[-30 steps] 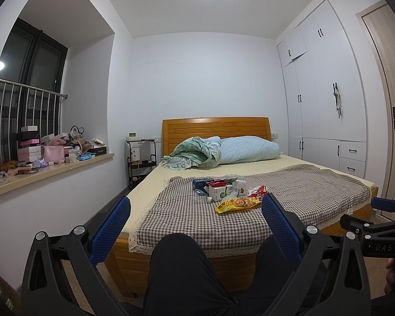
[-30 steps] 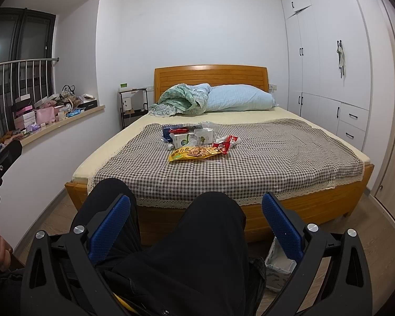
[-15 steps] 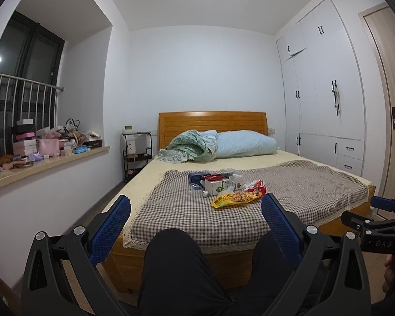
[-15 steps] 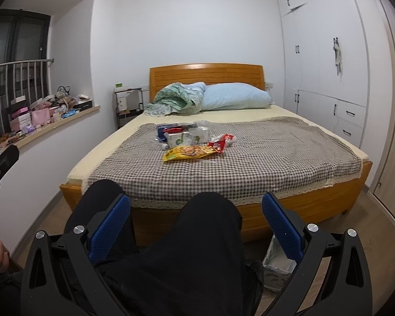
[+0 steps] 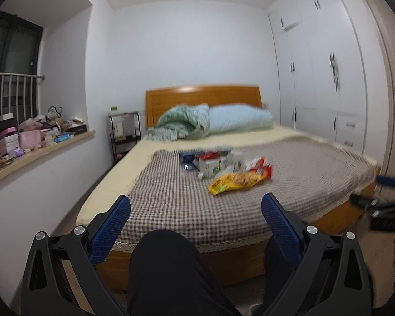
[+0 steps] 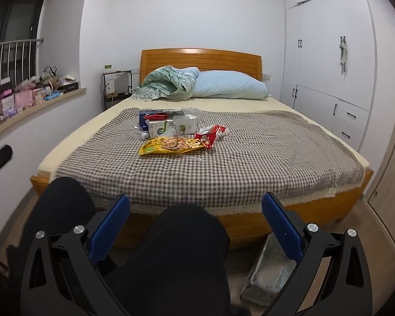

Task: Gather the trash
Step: 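Grasp the yellow snack bag with the right gripper and lift it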

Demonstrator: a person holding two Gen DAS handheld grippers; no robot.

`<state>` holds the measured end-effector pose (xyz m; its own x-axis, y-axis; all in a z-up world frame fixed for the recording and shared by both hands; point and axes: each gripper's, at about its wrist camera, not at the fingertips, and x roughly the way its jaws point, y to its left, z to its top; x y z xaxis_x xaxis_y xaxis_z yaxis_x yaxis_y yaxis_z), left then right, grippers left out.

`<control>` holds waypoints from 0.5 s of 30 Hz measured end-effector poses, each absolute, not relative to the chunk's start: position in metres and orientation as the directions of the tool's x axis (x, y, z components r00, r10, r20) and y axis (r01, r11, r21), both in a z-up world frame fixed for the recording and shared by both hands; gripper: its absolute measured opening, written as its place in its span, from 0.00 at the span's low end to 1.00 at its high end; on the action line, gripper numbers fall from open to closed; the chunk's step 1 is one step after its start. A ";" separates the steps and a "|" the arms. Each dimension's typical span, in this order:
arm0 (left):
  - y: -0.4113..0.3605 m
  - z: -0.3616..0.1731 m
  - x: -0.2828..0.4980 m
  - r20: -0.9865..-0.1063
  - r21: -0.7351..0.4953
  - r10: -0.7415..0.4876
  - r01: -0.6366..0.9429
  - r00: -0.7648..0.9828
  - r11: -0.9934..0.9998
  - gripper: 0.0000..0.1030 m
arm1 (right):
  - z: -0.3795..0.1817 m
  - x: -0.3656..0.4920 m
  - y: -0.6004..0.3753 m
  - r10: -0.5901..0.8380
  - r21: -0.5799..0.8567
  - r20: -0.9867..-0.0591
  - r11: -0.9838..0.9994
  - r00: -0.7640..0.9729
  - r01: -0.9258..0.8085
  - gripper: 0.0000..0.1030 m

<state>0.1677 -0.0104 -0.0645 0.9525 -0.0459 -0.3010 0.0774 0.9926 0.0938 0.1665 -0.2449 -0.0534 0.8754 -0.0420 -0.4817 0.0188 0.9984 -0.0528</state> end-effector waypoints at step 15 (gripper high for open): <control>-0.022 -0.111 0.366 -0.459 0.062 -0.035 0.071 0.888 0.996 0.93 | -0.106 0.358 -0.274 -0.034 -0.411 -0.453 0.895 0.891 -0.175 0.93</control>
<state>0.3660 -0.0222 -0.1106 0.8880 -0.0350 -0.4586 0.0712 0.9955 0.0618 0.3583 -0.2736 -0.1063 0.8908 -0.0339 -0.4531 -0.1749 0.8948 -0.4109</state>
